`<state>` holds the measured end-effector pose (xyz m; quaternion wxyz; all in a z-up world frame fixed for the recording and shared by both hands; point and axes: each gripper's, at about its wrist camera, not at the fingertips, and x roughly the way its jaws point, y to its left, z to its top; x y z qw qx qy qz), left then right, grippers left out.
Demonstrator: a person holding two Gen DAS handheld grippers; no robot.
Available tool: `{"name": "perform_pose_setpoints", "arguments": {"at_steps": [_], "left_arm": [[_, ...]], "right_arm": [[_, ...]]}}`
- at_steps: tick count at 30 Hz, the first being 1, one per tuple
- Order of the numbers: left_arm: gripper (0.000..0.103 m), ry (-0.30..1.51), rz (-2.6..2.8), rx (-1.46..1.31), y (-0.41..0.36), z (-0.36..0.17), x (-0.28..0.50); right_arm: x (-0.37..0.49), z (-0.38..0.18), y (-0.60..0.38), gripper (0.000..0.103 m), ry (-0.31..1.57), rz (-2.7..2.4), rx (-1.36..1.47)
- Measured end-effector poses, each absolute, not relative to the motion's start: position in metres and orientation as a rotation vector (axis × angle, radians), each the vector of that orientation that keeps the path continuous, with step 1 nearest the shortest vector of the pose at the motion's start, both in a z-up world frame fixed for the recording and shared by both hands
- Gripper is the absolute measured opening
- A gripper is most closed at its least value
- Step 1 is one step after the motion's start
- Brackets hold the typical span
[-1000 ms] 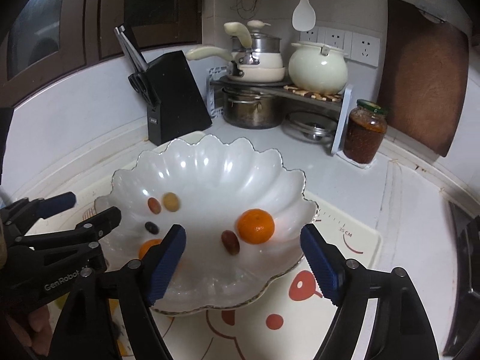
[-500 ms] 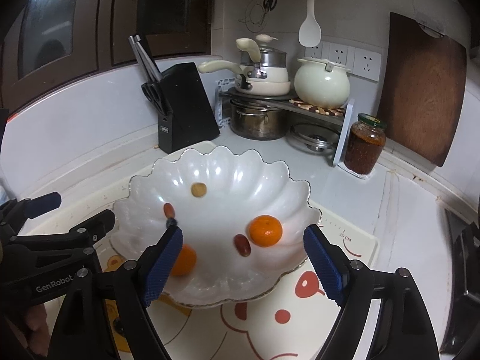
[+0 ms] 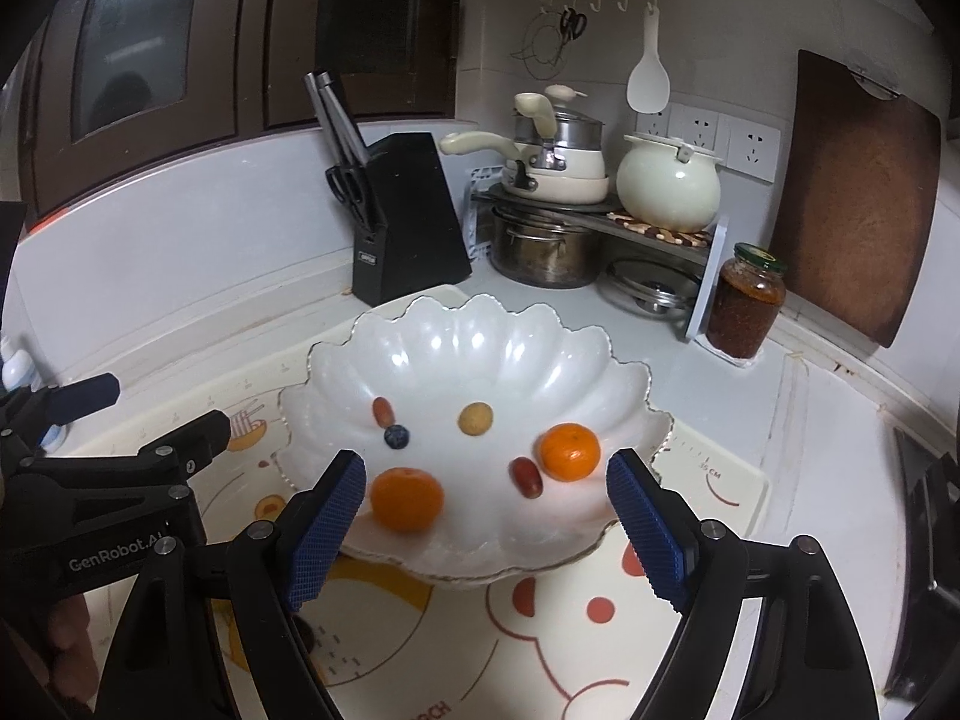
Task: Organize fruits
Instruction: 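Withdraw both tools from the bowl toward the remaining fruits on the mat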
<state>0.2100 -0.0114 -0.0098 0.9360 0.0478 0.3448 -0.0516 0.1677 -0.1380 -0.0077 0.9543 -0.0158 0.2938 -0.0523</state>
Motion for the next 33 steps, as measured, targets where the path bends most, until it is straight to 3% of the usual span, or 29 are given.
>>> {"name": "perform_pose_setpoints", "arguments": {"at_steps": [33], "left_arm": [[0.097, 0.792, -0.063, 0.103, 0.019, -0.056, 0.179]], "right_arm": [[0.150, -0.055, -0.106, 0.083, 0.690, -0.023, -0.066]]}}
